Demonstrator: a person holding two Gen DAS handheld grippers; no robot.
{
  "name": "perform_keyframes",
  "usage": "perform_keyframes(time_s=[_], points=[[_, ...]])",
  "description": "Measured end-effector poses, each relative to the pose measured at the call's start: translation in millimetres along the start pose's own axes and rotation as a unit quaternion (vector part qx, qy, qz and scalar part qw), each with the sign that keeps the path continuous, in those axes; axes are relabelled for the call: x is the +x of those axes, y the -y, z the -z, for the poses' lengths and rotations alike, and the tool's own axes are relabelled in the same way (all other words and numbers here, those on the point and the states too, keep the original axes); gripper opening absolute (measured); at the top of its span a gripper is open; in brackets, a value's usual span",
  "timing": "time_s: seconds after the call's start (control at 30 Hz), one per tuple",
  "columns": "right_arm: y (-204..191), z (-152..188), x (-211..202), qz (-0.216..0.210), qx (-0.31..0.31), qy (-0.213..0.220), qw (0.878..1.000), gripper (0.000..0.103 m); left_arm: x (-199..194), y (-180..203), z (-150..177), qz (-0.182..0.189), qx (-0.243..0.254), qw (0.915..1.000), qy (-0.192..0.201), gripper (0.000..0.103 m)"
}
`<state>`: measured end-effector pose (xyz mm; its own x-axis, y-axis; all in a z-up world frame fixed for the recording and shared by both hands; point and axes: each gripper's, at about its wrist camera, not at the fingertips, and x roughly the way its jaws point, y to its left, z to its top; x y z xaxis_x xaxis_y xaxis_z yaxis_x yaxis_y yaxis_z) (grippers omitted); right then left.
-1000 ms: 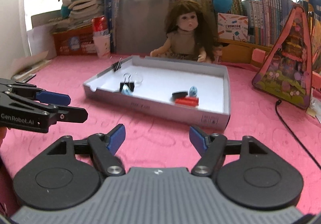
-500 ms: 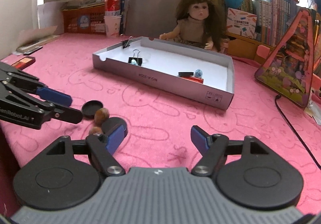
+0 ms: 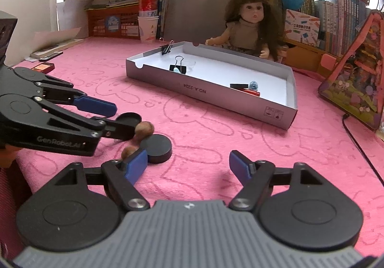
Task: Organize rigid objects
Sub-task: 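Move both tools back to the black caps and nuts beside the tray, then close the right tool on a black round cap while the left tool grasps another black cap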
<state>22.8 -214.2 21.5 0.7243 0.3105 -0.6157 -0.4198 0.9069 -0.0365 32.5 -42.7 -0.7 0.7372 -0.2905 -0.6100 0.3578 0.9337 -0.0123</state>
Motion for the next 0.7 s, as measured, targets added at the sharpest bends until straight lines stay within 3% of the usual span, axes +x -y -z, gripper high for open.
perform_keyframes(time_s=[0.23, 0.7], points=[[-7, 2, 4, -0.008, 0.0, 0.0, 1.0, 0.084, 0, -2, 0, -0.019, -0.006, 0.9998, 0.001, 0.029], [-8, 1, 12, 0.007, 0.013, 0.009, 1.0, 0.085, -7, -22, 4, -0.04, -0.037, 0.9985, -0.002, 0.03]])
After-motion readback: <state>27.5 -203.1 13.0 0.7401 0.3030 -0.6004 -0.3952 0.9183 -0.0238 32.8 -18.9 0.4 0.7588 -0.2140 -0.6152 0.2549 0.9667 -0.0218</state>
